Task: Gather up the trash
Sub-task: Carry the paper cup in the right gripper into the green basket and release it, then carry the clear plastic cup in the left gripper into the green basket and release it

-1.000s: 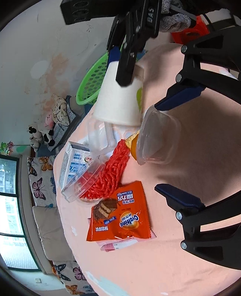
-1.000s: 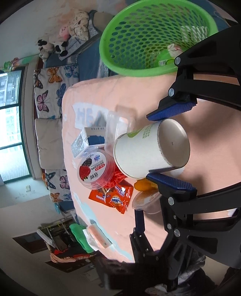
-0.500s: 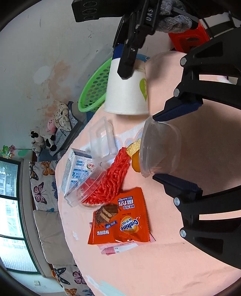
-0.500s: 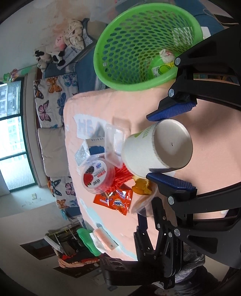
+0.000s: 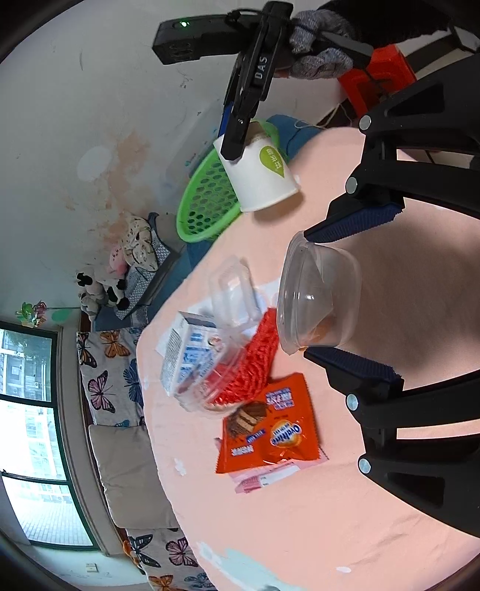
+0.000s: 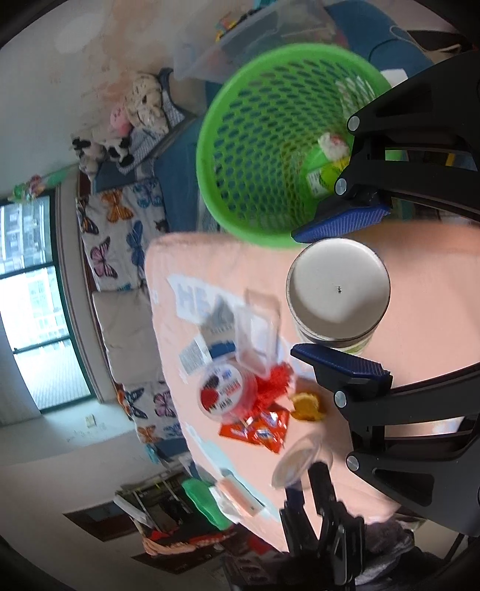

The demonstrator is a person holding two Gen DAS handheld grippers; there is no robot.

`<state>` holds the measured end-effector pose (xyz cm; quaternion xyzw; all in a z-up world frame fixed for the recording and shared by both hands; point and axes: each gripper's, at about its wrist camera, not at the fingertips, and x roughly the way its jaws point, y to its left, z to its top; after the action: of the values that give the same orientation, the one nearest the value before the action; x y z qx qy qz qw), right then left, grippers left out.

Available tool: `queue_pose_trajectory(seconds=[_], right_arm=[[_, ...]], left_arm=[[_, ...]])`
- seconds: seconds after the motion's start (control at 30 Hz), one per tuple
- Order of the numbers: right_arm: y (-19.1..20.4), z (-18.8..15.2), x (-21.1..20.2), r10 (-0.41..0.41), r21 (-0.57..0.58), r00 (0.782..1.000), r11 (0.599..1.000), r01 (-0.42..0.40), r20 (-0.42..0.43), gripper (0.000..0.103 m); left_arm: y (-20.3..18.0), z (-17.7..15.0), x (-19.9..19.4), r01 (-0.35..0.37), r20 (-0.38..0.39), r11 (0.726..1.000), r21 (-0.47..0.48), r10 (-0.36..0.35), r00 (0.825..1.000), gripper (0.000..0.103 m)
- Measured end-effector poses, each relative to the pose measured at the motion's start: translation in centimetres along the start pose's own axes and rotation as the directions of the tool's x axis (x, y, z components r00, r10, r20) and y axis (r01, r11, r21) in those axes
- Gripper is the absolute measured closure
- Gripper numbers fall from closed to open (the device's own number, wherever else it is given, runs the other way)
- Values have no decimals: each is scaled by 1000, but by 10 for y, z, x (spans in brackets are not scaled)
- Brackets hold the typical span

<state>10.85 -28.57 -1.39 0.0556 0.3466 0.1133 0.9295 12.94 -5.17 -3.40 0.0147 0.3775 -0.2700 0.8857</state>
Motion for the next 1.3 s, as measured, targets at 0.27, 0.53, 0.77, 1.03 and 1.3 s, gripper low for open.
queue_pose_trajectory(seconds=[0.27,0.53,0.77,1.03,1.3], right_arm=[[-47,7,-10,-110,72,993,992,107,33,46],[-87,5,-11,-173,144,984,976,166,33,46],[-114,-5,0,-212,192,977,959,208,0,46],[-133,-19,12,-221,223,974,948,225,-42,45],[-146,-26,7,-220,251,974,942,225,-47,45]], left_arm=[[-25,22,13,38,-5,998,42,-38,999,47],[-49,49,35,77,-21,995,70,-75,997,47],[-80,71,54,108,-34,986,125,-104,994,47],[-114,93,82,141,-59,977,160,-133,989,47],[-145,106,113,164,-99,968,188,-148,984,47]])
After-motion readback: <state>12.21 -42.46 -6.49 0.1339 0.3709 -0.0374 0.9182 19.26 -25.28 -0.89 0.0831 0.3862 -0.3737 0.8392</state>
